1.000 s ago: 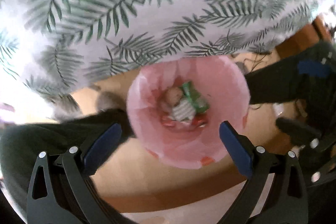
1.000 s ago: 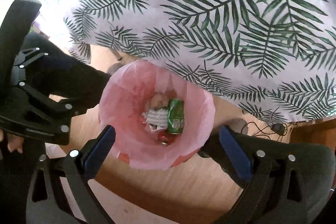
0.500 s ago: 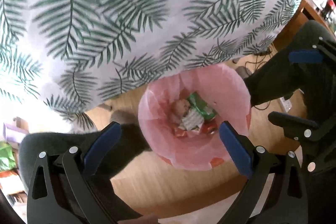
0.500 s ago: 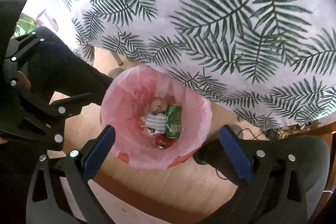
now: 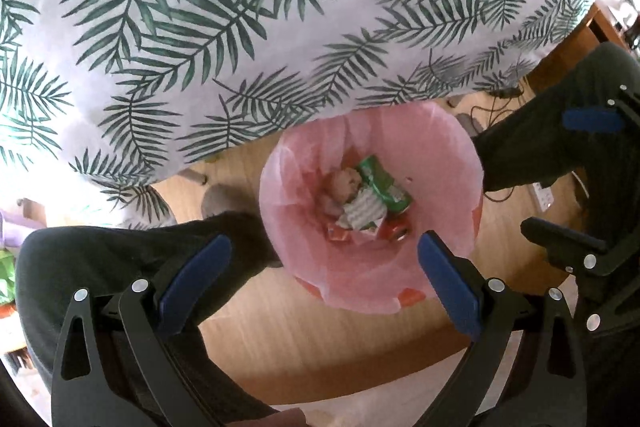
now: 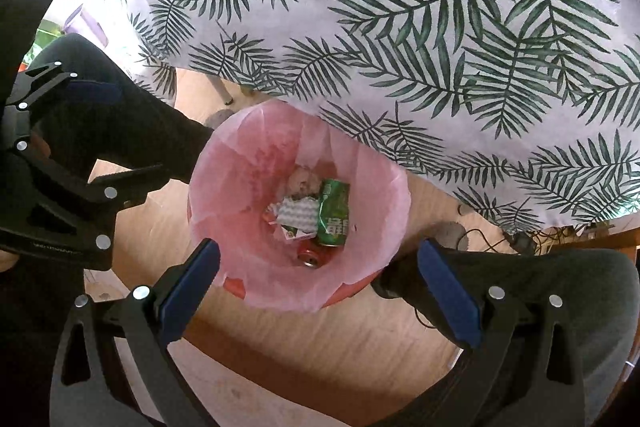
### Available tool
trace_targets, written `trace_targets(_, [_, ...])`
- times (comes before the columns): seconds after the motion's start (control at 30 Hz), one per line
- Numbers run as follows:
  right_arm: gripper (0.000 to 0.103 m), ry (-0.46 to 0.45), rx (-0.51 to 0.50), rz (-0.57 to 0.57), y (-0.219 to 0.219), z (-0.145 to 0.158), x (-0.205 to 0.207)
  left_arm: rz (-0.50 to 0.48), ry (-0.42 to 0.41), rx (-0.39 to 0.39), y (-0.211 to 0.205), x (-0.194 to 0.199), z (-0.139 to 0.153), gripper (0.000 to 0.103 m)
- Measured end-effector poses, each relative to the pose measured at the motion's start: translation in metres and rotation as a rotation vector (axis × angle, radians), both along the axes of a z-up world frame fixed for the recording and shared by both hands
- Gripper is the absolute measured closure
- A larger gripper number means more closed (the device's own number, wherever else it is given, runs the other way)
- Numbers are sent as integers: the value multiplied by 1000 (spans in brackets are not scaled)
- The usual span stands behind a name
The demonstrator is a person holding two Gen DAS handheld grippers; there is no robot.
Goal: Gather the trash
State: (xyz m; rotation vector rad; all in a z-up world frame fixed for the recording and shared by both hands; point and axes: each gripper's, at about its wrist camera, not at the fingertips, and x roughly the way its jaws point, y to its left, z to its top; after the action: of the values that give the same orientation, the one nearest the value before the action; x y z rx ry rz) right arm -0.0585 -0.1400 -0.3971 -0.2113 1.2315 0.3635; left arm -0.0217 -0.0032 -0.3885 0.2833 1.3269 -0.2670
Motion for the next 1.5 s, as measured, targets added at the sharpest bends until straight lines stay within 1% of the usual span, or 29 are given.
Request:
trace_targets(0.3, [5,7,0,3,1,-2,-1,0,-1,3,-1,-1,-1,6])
trace_targets(0.63, [5,8,1,0,2,-2,-2,-26,10,12,-5,-2,-3,6])
trace_targets(1.5, [5,9,1,2,1,-3,-1,-26,23,20,-3,-1,-8,6])
